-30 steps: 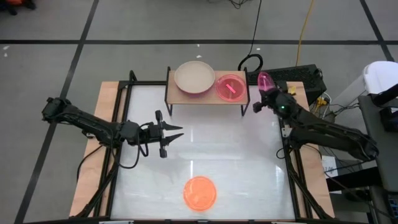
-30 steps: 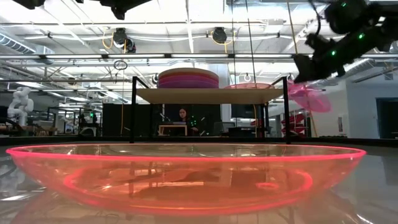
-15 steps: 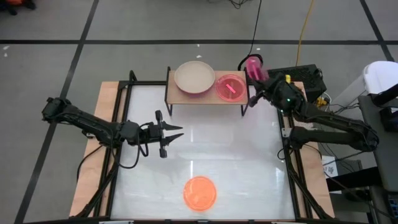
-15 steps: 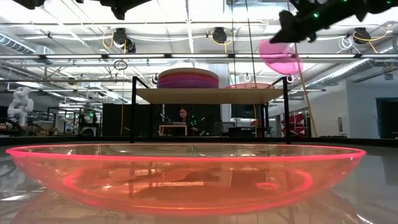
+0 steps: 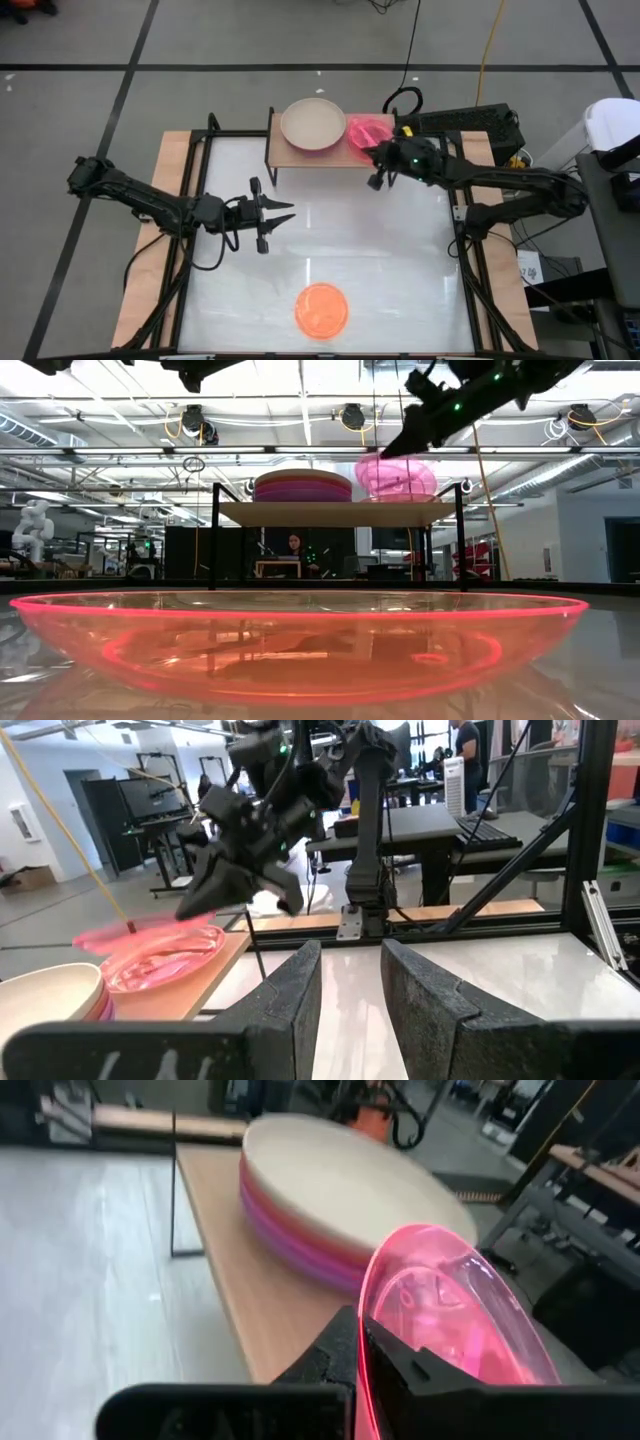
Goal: Place and stack plates onto a shelf
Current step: Stack the light pink plate on top of the light pink plate on the shelf
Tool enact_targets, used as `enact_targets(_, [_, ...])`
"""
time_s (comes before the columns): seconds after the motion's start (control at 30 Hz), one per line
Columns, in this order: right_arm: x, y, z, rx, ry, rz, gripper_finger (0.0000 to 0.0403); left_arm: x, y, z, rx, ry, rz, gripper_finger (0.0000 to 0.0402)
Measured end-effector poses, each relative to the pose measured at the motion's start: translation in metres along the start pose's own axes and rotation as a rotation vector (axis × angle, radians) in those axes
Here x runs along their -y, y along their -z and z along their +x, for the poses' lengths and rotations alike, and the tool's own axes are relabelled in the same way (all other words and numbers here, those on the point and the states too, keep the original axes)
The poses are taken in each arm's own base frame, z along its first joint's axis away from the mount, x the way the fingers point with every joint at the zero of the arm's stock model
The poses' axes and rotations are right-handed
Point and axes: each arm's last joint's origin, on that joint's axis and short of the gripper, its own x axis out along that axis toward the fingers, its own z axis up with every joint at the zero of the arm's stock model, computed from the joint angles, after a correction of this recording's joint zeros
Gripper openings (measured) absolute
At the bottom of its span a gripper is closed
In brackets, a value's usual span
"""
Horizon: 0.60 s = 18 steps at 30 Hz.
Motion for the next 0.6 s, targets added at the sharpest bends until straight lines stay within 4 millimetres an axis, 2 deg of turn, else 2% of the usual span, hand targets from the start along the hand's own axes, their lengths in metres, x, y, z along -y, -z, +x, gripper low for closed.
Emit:
enact_targets(0.2, [-0.005, 0.009, 0.012, -0.053, -0.011, -0.012, 0.0000, 0.000, 0.000, 0.000, -0.002, 0.001, 0.001, 0.0113])
enact_targets(0.37, [-0.006, 0.012, 0.013, -0.083, -0.017, -0.019, 0.0006, 0.000, 0.000, 0.000, -0.003, 0.001, 0.000, 0.0113])
enact_targets(0.6, [-0.006, 0.014, 0.012, -0.105, -0.019, -0.034, 0.0073, 0.000, 0.000, 0.000, -0.004, 0.001, -0.013, 0.0113])
